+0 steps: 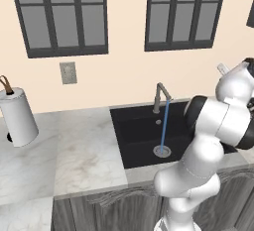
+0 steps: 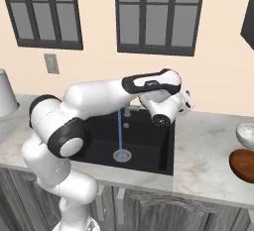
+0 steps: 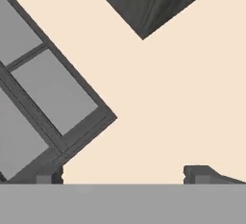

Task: Rinse each bowl for a few seconds and place them down in the sink or on the counter.

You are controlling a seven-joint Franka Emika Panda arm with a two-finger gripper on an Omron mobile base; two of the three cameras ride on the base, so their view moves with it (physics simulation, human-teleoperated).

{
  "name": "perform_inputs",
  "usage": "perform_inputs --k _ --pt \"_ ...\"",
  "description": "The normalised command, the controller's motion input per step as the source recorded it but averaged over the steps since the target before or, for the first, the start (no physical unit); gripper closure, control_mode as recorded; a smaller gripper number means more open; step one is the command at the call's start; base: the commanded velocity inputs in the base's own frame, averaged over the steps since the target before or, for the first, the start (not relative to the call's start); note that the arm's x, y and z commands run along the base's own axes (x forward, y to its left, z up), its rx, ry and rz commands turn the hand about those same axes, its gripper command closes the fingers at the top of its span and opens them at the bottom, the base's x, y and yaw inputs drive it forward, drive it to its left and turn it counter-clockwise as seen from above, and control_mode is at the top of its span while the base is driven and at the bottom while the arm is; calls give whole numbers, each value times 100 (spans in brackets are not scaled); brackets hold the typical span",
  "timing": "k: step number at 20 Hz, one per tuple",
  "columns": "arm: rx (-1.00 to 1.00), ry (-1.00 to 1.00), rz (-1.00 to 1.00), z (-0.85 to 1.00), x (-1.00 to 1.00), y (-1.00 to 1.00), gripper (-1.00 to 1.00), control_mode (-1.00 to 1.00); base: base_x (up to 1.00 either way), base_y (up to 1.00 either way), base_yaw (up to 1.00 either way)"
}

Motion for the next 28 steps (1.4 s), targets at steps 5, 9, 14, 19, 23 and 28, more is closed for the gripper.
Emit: perform_inputs --k 5,9,14,19,23,28 --pt "5 36 -20 30 -14 -25 -100 -100 0 0 0" --pt "5 47 -23 6 -1 -21 -100 -100 0 0 0" --pt "7 45 -21 10 -4 -46 -100 -100 0 0 0" --pt "9 38 -18 25 -16 -70 -100 -100 0 0 0" --pt "10 32 -16 44 -16 -70 -100 -100 0 0 0" --pt "11 19 -12 67 -14 -53 -100 -100 0 0 0"
